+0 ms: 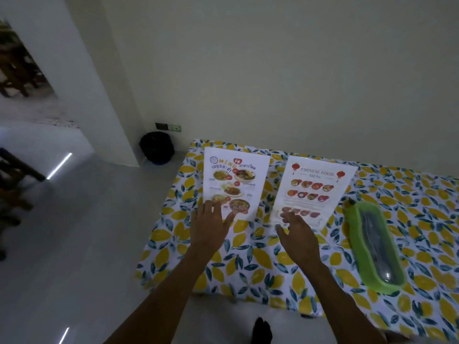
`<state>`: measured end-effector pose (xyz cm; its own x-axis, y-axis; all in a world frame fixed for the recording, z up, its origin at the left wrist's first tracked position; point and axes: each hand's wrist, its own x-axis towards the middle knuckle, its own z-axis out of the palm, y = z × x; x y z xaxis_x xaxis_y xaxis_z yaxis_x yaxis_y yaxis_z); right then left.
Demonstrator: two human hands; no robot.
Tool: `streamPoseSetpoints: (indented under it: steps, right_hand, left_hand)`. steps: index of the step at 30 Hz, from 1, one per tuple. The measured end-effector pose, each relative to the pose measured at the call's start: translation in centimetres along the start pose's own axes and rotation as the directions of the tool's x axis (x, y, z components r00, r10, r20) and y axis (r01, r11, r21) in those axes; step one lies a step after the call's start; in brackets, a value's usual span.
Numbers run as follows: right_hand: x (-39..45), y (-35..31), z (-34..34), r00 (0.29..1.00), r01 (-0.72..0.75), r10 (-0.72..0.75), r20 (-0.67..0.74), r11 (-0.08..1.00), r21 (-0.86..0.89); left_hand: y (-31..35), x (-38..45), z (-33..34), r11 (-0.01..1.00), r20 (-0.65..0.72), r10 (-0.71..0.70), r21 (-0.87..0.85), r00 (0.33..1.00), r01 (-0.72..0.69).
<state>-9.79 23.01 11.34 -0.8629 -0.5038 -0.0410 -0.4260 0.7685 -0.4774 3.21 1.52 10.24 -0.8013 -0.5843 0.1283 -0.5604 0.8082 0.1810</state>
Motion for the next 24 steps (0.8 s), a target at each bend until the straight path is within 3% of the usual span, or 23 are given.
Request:
streamPoseSetpoints:
  steps: [7, 20, 24]
  right_hand:
    - [0.0, -2.4, 1.8, 0.999, 0.047, -0.047, 0.016, 0.999, -0.024]
    - [5.0, -1.9, 4.8, 0.991, -0.071, 0.053, 0.124, 0.986, 0.148]
    - [7.3, -1.7, 5.6, 0.985, -0.107, 0.078, 0.154, 0.976, 0.191]
  left_hand:
    - [-3.5, -1.1, 0.3, 0.997, -0.048, -0.055, -0.056, 0.997, 0.052]
    - [-5.6, 2.8, 3.1, 0.987, 0.068, -0.162, 0.017, 0.984, 0.161]
    - [-5.4, 5.3, 3.7, 0.980, 0.171, -0.198, -0.001, 0.965, 0.201]
